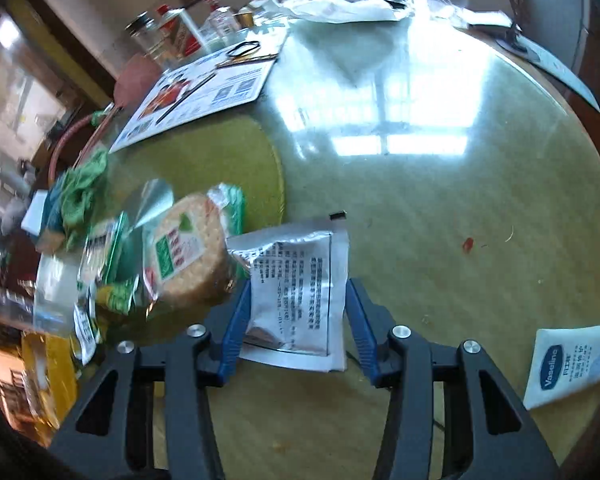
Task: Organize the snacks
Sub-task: 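Grasp the white foil sachet with the right gripper while the left grasps the green-yellow bag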
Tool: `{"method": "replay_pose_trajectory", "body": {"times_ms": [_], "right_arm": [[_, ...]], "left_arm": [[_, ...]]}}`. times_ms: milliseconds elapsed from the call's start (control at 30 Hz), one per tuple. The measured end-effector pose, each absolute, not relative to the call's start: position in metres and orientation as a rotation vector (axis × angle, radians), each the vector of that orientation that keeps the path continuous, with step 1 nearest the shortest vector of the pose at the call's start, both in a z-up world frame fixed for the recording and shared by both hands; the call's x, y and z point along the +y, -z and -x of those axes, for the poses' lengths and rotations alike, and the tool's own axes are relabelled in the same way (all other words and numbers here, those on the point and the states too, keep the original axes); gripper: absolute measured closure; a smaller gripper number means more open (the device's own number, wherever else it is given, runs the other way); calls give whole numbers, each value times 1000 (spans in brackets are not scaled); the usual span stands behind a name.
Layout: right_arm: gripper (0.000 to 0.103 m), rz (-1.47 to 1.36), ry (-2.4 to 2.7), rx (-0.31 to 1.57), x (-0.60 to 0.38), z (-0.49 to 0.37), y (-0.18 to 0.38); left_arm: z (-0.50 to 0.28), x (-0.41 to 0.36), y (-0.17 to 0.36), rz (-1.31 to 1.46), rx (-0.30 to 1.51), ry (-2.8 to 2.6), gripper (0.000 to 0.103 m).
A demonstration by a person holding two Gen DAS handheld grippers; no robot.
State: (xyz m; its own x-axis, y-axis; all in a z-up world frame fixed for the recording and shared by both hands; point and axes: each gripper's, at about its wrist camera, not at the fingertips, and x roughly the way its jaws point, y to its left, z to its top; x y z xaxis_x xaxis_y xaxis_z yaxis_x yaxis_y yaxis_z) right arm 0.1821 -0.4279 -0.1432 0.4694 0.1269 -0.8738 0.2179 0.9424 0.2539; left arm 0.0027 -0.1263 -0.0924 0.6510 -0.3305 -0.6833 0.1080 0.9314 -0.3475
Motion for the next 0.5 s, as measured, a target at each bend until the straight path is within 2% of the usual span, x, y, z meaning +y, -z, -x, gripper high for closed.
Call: {"method": "replay_pose_trajectory", "body": {"times_ms": [33,133,333,500], "right_arm": [[65,-322,45,1084,-424,-176,144],[72,-283,5,1076,-420,-149,143],[82,-402,-34,1002,-435,-110,144],[91,-392,-42,956,-439,-106,137]], "left_arm": [[-4,-129,92,285,834,261,22],[-16,-142,90,279,867,280,22],[-66,-187,93,208,944,302,22],[-121,-225,100,216,1022,318,22]]}}
